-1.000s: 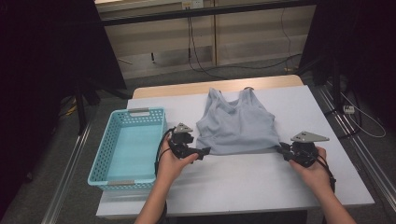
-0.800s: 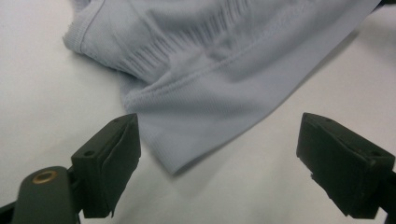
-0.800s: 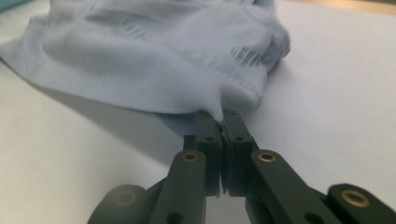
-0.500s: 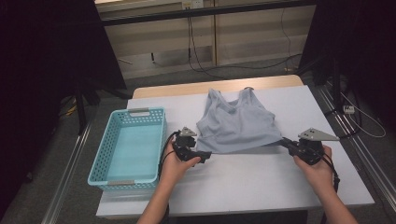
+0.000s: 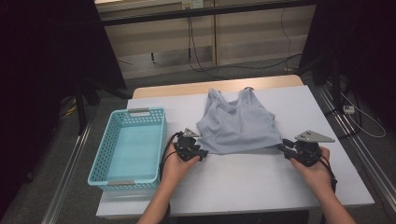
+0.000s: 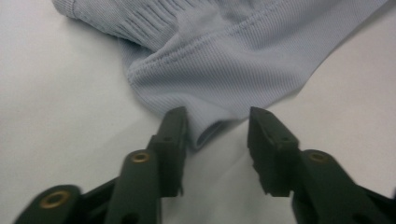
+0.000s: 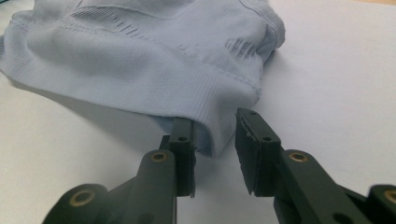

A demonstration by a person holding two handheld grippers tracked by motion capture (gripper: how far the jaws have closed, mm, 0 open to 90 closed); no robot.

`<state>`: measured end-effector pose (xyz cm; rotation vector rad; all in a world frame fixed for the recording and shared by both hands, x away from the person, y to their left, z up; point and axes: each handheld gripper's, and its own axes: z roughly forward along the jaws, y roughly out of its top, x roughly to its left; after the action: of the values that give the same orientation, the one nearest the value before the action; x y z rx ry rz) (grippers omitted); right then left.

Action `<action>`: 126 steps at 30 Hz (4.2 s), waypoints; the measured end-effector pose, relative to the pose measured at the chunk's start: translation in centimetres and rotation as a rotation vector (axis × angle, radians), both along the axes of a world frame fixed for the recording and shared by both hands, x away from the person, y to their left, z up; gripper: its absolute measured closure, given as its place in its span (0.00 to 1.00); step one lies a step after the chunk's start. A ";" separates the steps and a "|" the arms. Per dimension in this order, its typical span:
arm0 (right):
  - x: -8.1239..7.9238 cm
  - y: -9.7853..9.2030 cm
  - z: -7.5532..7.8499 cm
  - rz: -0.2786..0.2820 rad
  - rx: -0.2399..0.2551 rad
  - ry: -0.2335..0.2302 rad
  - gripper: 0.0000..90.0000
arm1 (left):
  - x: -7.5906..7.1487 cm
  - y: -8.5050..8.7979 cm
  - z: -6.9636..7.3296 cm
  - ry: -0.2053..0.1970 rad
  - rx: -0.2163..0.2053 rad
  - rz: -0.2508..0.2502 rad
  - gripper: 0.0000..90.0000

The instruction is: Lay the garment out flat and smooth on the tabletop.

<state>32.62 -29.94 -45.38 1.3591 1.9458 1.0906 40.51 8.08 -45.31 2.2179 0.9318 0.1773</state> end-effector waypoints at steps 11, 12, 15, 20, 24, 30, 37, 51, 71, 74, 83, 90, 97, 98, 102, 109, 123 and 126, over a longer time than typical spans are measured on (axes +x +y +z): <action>0.0 -0.1 -0.3 -0.014 -0.006 0.018 0.73 | 0.4 0.3 0.1 0.066 -0.028 0.021 0.98; 0.0 -0.1 -0.4 -0.014 -0.005 0.020 0.73 | 0.4 0.3 0.1 0.078 -0.040 0.023 0.99; 0.0 -0.3 -0.4 -0.025 -0.023 0.027 0.71 | 0.4 0.5 0.7 0.092 -0.078 0.024 0.99; 0.0 -0.5 -0.6 -0.031 -0.005 0.035 0.71 | 0.4 1.7 2.1 0.084 -0.158 0.043 0.99; 0.2 -0.2 -0.8 -0.035 -0.007 0.044 0.70 | 0.3 2.4 3.2 0.056 -0.202 0.057 0.99; 0.7 0.2 -1.0 -0.046 -0.006 0.082 0.77 | 0.4 2.8 3.5 0.047 -0.213 0.070 0.99; 0.5 -0.6 -0.4 -0.022 0.023 0.085 0.99 | 0.3 2.8 3.7 0.043 -0.214 0.069 0.99; -0.1 -1.8 0.3 -0.070 0.028 0.021 0.89 | 0.1 2.4 4.0 0.039 -0.217 0.066 1.00; 0.6 -1.0 -1.0 -0.042 0.030 0.097 0.94 | 0.0 2.3 4.0 0.038 -0.203 0.069 1.00; 0.6 -1.2 -0.9 -0.037 0.033 0.093 0.99 | -0.1 2.4 4.0 0.039 -0.204 0.067 1.00; -1.3 -2.4 1.4 -0.086 0.058 0.025 0.99 | -0.8 2.1 3.9 0.063 -0.200 0.052 1.00; -2.5 -2.3 1.5 -0.071 0.041 0.046 0.99 | -2.3 1.7 3.1 0.085 -0.145 0.039 1.00; -2.6 -2.4 0.9 -0.049 0.032 0.091 0.98 | -3.3 1.6 2.2 0.120 -0.105 0.022 1.00; -2.6 -2.4 0.9 -0.051 0.037 0.090 0.97 | -3.3 1.6 2.0 0.121 -0.104 0.022 1.00; -2.6 -2.3 0.9 -0.044 0.035 0.087 0.89 | -3.2 1.6 1.7 0.124 -0.116 0.026 0.99; -2.5 -2.0 0.9 -0.028 0.044 0.078 0.62 | -2.7 2.3 2.8 0.074 -0.171 0.045 0.74; -3.4 -2.4 1.6 -0.018 0.067 0.043 0.46 | -0.3 0.0 1.2 0.014 -0.132 0.070 0.49; -3.6 -2.7 1.8 -0.025 0.069 0.035 0.44 | 0.2 -0.3 1.0 0.021 -0.130 0.069 0.53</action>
<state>29.04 -32.65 -43.61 1.4445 1.9264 1.1390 40.75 7.76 -44.34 2.0737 1.0036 0.1223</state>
